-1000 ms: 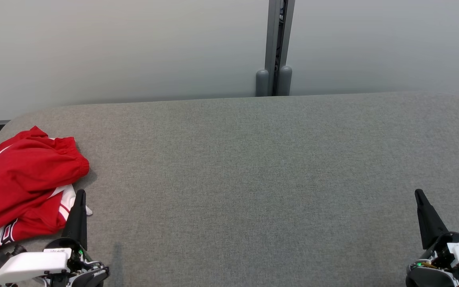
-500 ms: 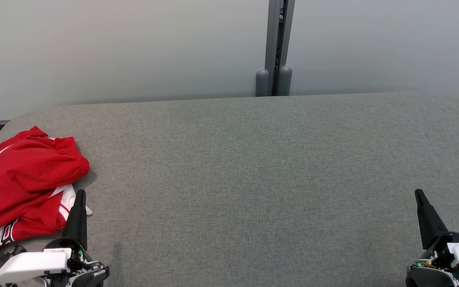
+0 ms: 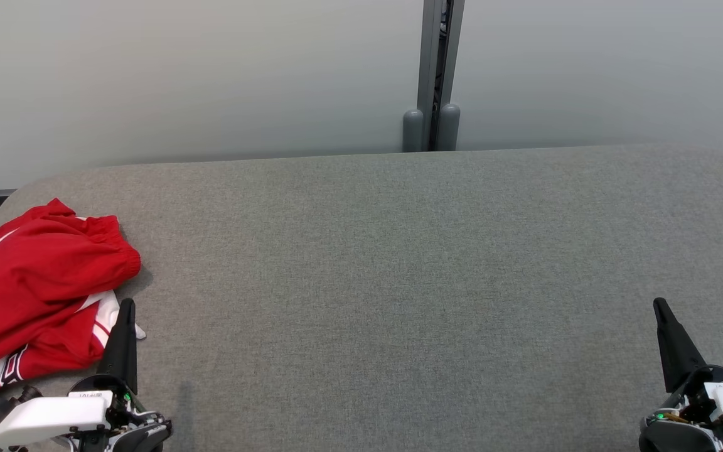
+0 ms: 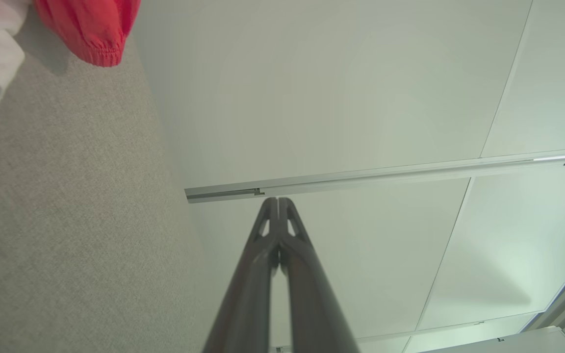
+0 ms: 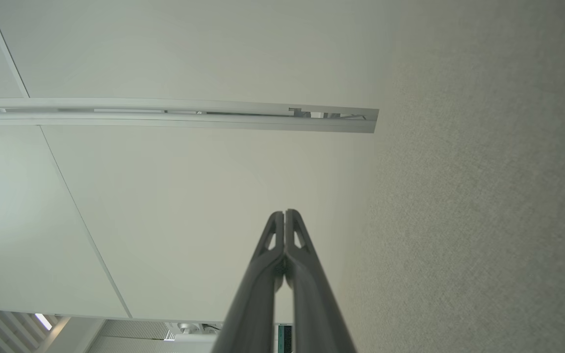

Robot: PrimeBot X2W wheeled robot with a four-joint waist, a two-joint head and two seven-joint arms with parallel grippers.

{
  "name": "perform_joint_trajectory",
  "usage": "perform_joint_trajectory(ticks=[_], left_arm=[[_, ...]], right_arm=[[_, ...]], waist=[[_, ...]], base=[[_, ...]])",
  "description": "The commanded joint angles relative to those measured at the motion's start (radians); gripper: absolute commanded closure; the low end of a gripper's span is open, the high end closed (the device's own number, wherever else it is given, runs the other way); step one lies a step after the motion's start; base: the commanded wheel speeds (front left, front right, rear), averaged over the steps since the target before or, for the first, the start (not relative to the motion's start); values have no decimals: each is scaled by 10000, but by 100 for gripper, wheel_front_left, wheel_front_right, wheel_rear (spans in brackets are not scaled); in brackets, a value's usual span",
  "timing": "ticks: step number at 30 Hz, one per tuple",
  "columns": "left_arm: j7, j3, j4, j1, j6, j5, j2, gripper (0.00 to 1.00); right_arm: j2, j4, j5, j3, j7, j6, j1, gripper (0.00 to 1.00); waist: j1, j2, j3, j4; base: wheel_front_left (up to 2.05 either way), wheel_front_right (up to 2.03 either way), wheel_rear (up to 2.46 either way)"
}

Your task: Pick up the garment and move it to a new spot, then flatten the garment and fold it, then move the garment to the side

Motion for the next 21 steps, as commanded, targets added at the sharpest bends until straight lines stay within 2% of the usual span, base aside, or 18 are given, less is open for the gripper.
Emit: perform_joint_trajectory(ticks=[1,21], left_arm=[[7,21,-16,-215,-47,-15,25,100],[7,21,-16,-215,-47,-15,25,100]], right_arm=[[-49,7,0,-3,21,27,-89,100],[-49,7,1,-4,20,27,-89,100]], waist=[[0,0,0,0],[0,0,0,0]], base=[[0,0,0],[0,0,0]])
